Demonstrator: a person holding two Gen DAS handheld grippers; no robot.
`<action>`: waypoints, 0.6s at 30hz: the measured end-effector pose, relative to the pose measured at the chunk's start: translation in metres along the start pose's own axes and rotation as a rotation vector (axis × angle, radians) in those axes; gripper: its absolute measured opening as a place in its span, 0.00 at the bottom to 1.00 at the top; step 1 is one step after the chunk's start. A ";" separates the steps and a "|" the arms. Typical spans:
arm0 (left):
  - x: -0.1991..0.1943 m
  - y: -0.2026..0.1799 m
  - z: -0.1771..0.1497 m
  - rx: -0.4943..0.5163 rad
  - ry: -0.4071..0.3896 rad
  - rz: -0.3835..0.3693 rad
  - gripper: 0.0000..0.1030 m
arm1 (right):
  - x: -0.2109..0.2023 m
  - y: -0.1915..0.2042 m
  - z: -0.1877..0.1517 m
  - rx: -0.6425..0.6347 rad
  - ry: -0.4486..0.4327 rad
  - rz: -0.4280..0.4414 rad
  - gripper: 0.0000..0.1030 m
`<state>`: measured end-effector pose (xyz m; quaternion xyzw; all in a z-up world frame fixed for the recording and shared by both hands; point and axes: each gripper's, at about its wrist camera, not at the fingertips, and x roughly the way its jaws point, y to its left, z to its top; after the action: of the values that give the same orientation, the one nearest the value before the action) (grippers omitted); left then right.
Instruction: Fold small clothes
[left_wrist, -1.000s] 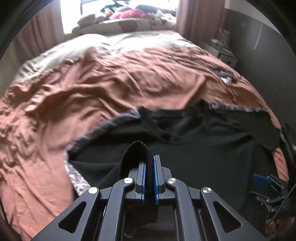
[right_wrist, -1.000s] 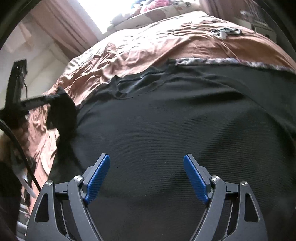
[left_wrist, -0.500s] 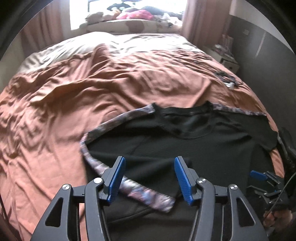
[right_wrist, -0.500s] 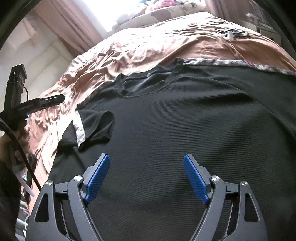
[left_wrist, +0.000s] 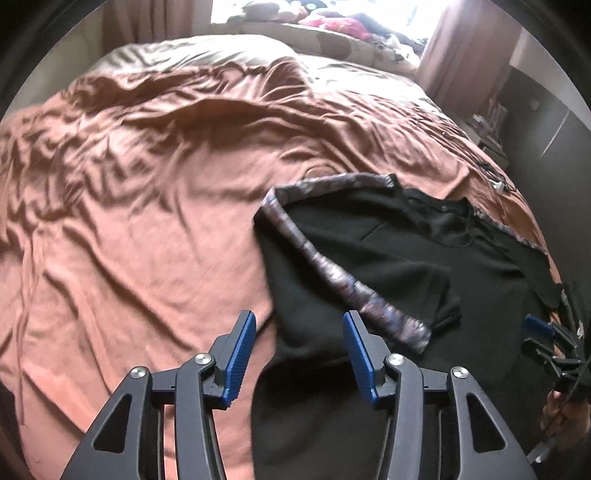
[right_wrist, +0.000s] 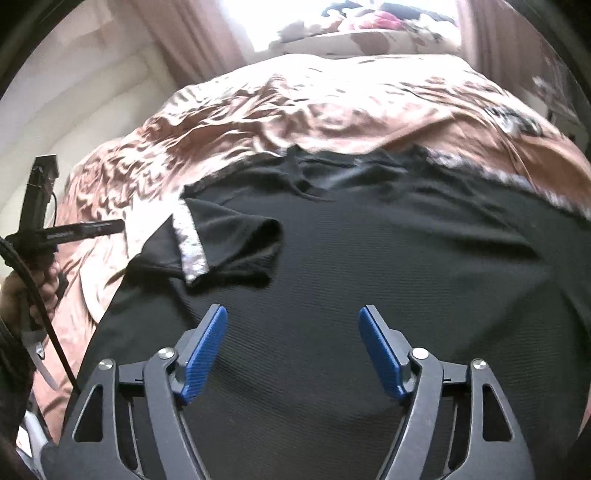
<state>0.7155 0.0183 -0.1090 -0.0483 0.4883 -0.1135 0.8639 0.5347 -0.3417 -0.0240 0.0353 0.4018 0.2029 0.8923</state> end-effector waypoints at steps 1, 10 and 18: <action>0.001 0.005 -0.004 -0.007 0.004 -0.006 0.50 | 0.003 0.008 0.003 -0.025 0.003 -0.001 0.69; 0.011 0.022 -0.034 0.046 0.038 -0.043 0.49 | 0.045 0.065 0.020 -0.208 0.067 0.004 0.54; 0.030 0.029 -0.045 0.071 0.054 -0.054 0.43 | 0.090 0.087 0.027 -0.273 0.131 0.007 0.47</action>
<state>0.6960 0.0406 -0.1630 -0.0277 0.5056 -0.1550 0.8483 0.5785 -0.2245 -0.0493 -0.0982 0.4277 0.2606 0.8599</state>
